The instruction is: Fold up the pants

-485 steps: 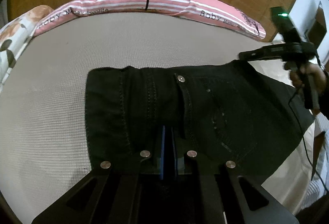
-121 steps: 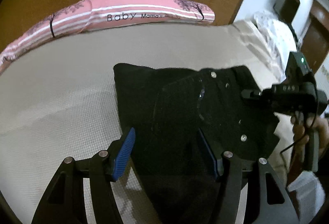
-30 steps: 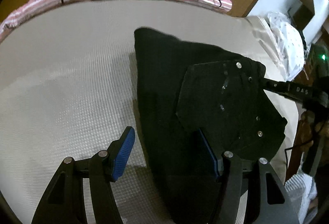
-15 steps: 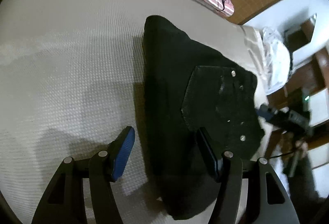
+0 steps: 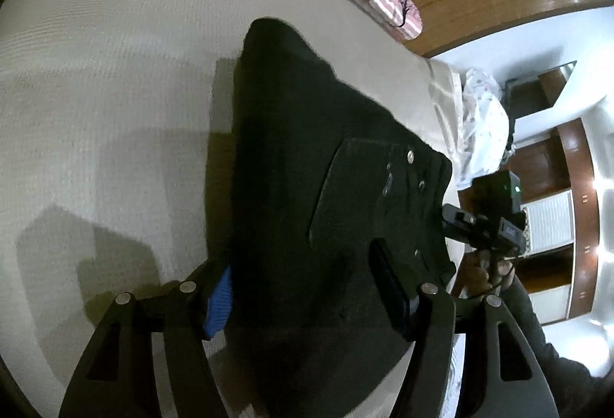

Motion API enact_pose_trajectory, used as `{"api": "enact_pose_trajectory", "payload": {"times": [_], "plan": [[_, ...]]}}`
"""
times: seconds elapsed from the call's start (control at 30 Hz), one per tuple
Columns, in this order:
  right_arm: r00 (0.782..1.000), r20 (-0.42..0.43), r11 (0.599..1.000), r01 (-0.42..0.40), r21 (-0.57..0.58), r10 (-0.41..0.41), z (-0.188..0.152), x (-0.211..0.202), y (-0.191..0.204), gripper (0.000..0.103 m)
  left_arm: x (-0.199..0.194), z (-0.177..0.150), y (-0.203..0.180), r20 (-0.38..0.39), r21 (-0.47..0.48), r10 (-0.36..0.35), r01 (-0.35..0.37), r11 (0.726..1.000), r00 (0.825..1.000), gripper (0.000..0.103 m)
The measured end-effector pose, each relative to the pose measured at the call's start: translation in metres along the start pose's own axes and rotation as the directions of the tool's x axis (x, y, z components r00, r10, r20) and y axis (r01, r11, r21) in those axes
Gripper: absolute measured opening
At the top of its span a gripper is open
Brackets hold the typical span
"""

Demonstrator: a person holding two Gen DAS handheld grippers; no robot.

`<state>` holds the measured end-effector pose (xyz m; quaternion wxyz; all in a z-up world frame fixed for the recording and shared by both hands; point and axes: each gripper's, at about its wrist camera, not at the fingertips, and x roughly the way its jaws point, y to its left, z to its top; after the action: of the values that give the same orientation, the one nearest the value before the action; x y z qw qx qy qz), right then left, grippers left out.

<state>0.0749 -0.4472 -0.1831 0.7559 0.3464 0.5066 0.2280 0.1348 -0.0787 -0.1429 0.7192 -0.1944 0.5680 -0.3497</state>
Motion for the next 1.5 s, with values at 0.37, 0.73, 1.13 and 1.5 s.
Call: {"api": "enact_pose_trajectory", "payload": {"times": [0.37,0.73,1.13,1.5], "plan": [[0.995,0.091,0.993,-0.059,0.099,0.050,-0.012,0.008,0.001,0.027,0.007,0.002,-0.009,0.069,0.075,0.101,-0.106,0.991,0.992,0.032],[0.984,0.153,0.995,0.084,0.047,-0.090,-0.012,0.011,0.091,0.021,-0.051,0.005,-0.014,0.155,0.117,0.149,-0.168,0.979,0.977,0.016],[0.995,0.095,1.000,-0.018,-0.018,0.020,0.046,0.134,0.175,0.021,-0.143,0.060,0.073,0.257,0.022,0.294,-0.310,0.951,0.921,0.016],[0.995,0.089,0.998,0.039,-0.039,-0.035,0.112,0.195,0.205,0.020,-0.137,0.131,0.117,0.270,0.030,0.325,-0.345,0.938,0.906,0.016]]}}
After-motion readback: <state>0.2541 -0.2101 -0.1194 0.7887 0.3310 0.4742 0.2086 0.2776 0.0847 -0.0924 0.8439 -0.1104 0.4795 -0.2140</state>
